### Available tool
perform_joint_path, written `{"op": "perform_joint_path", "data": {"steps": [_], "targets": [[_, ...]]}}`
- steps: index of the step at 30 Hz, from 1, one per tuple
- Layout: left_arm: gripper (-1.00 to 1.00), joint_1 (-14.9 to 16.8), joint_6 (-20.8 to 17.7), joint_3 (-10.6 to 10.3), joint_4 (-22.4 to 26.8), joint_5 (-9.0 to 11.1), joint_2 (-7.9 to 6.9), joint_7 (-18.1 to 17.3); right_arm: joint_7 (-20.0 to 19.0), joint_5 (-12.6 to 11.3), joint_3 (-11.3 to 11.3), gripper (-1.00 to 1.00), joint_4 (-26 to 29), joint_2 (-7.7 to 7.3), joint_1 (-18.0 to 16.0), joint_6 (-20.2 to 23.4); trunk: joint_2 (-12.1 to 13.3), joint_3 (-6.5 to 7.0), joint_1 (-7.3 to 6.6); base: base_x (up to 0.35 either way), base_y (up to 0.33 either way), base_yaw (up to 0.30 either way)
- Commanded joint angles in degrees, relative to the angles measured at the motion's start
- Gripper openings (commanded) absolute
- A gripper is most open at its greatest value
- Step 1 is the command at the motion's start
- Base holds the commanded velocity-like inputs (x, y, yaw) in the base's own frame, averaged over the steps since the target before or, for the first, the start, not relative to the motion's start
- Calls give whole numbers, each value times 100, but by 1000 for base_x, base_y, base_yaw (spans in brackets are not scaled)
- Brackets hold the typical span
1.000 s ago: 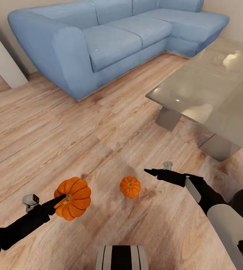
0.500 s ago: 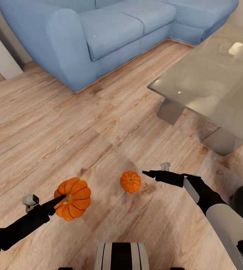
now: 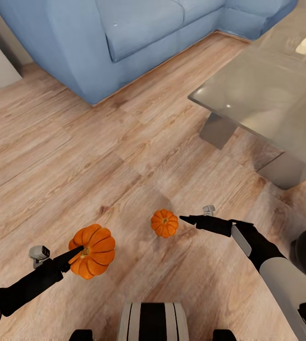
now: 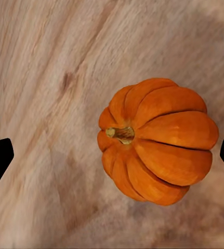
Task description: Place each of the two pumpkins and all three candles from the living room inside a cabinet in the living room (use any cabinet), then make sure every cabinet is closed, and position the cauldron so it is next to a table in the living room.
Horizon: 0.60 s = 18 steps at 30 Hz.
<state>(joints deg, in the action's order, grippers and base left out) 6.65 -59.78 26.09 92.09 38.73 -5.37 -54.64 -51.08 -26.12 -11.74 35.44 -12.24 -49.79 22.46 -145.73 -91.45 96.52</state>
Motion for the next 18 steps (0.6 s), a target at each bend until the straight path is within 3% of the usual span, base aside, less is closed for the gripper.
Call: {"op": "perform_joint_path", "data": {"steps": [1,10,18], "targets": [[-100,3,-22,2,2,-6,-1,-21,2,-64,-23,100,1,-6,-4,47,-3,-26,1,0,0,0],[-100,50,-22,-24,-9,-40,-30,-6,-11,-100,-21,100,11,-6,-3,41,-5,-70,6,8,0,0],[-100,78,-22,6,-14,-27,-43,-7,-6,-104,-29,100,32,-6,2,39,-5,-70,6,186,0,0]]}}
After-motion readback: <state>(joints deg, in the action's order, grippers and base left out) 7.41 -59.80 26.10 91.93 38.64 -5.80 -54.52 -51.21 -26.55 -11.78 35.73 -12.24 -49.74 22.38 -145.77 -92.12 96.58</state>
